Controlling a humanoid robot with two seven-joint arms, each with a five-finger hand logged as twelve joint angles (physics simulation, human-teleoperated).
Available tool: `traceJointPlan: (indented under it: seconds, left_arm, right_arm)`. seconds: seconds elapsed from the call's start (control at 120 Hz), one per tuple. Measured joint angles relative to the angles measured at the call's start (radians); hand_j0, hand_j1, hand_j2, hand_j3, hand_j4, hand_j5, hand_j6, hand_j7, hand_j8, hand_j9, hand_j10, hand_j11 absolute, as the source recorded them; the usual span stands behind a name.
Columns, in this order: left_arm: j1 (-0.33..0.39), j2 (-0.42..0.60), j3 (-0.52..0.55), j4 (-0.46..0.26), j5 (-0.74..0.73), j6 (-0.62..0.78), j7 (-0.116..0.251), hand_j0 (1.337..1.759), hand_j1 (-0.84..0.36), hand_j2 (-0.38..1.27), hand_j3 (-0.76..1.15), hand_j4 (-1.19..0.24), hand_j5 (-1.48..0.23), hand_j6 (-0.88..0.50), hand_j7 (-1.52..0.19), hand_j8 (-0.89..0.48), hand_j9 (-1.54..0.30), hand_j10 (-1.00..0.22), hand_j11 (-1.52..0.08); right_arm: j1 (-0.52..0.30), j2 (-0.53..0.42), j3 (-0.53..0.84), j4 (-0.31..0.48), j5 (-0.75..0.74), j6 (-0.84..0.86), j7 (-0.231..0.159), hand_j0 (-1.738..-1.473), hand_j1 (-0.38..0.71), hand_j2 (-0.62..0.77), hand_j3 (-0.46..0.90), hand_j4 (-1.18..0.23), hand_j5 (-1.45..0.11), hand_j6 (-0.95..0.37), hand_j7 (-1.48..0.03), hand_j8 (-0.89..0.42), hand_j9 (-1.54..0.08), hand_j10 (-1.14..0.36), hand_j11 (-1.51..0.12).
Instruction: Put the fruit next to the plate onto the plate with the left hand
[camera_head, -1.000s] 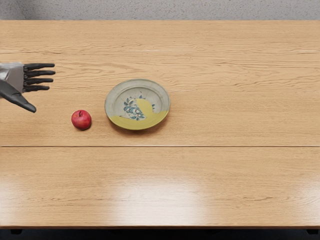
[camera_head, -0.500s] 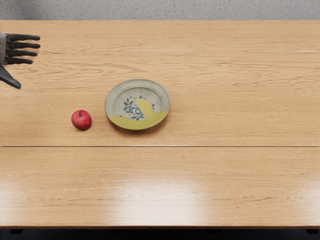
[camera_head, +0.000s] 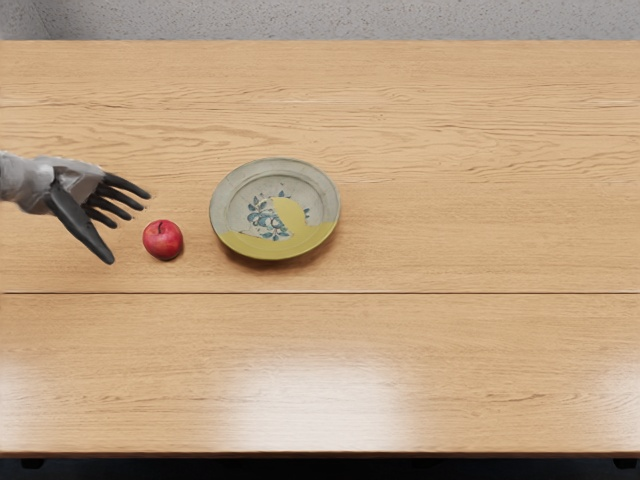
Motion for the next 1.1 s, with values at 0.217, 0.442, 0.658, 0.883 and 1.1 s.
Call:
traceJointPlan:
  seconds: [0.217, 0.442, 0.658, 0.883, 1.1]
  left_arm:
    - [-0.007, -0.097, 0.068, -0.024, 0.001, 0.285, -0.005, 1.658, 0.08, 0.05, 0.00, -0.23, -0.29, -0.23, -0.29, -0.23, -0.29, -0.23, -0.29]
    - [-0.019, -0.211, 0.082, -0.047, -0.001, 0.430, -0.004, 1.658, 0.06, 0.05, 0.00, -0.24, -0.31, -0.24, -0.31, -0.24, -0.31, -0.24, -0.31]
    - [-0.008, -0.264, 0.084, -0.078, -0.004, 0.458, -0.003, 1.658, 0.05, 0.05, 0.00, -0.25, -0.32, -0.25, -0.32, -0.25, -0.32, -0.25, -0.32]
    - [0.031, -0.275, 0.083, -0.079, -0.005, 0.524, -0.003, 1.658, 0.00, 0.06, 0.00, -0.29, -0.37, -0.29, -0.37, -0.29, -0.37, -0.29, -0.37]
    - [0.056, -0.285, 0.077, -0.076, -0.004, 0.552, -0.001, 1.658, -0.03, 0.06, 0.00, -0.32, -0.41, -0.32, -0.41, -0.32, -0.41, -0.32, -0.41]
  right_arm:
    - [0.000, 0.000, 0.000, 0.000, 0.000, 0.000, 0.000, -1.658, -0.35, 0.00, 0.00, 0.00, 0.00, 0.00, 0.00, 0.00, 0.00, 0.00, 0.00]
    - [0.000, 0.000, 0.000, 0.000, 0.000, 0.000, 0.000, -1.658, -0.35, 0.00, 0.00, 0.00, 0.00, 0.00, 0.00, 0.00, 0.00, 0.00, 0.00]
    - [0.000, 0.000, 0.000, 0.000, 0.000, 0.000, 0.000, -1.658, -0.35, 0.00, 0.00, 0.00, 0.00, 0.00, 0.00, 0.00, 0.00, 0.00, 0.00]
    - [0.000, 0.000, 0.000, 0.000, 0.000, 0.000, 0.000, -1.658, -0.35, 0.00, 0.00, 0.00, 0.00, 0.00, 0.00, 0.00, 0.00, 0.00, 0.00]
    - [0.000, 0.000, 0.000, 0.000, 0.000, 0.000, 0.000, -1.658, -0.35, 0.00, 0.00, 0.00, 0.00, 0.00, 0.00, 0.00, 0.00, 0.00, 0.00]
